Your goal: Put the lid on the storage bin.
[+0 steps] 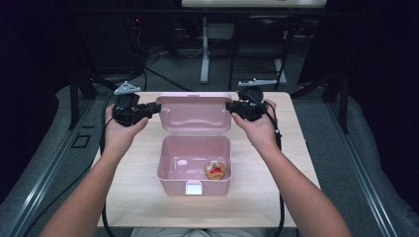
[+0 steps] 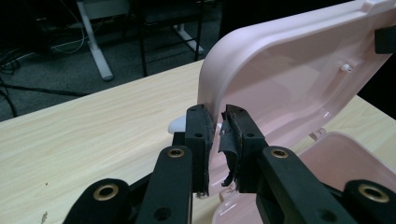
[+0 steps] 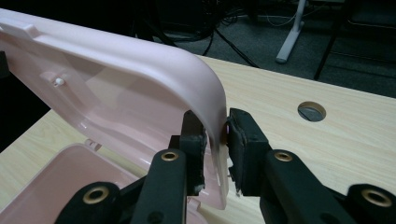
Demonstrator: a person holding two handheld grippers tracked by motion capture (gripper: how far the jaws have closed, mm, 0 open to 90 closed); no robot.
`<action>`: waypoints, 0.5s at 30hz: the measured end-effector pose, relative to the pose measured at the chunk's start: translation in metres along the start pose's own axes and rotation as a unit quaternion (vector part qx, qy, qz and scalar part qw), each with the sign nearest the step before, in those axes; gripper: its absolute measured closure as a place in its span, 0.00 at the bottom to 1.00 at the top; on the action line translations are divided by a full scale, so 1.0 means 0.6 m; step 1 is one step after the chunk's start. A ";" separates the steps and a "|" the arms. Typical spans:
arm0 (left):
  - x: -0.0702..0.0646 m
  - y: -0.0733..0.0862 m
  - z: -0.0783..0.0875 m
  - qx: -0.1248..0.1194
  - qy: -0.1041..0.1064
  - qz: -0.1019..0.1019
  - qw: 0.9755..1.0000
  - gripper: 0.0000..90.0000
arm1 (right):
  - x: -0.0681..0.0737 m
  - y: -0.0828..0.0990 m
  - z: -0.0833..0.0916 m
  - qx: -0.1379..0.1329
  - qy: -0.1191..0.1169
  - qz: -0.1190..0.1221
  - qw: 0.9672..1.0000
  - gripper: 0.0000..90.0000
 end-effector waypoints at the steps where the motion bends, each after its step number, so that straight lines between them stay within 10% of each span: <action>1: -0.001 0.000 0.002 0.001 0.000 -0.002 1.000 0.88 | 0.001 0.002 0.002 0.000 -0.001 0.000 1.000 0.84; 15: -0.031 0.023 0.040 0.014 0.021 -0.034 0.999 0.80 | 0.015 0.031 0.040 0.007 -0.028 0.021 0.999 0.79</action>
Point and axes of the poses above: each handheld gripper's, and its own axes: z roughly backward along the jaws, y roughly out of its underside, x roughly to its left, the point moved 3 cm from there along -z, roughly forward along the jaws, and after that the axes turned 3 degrees about y, right-handed, at the moved point
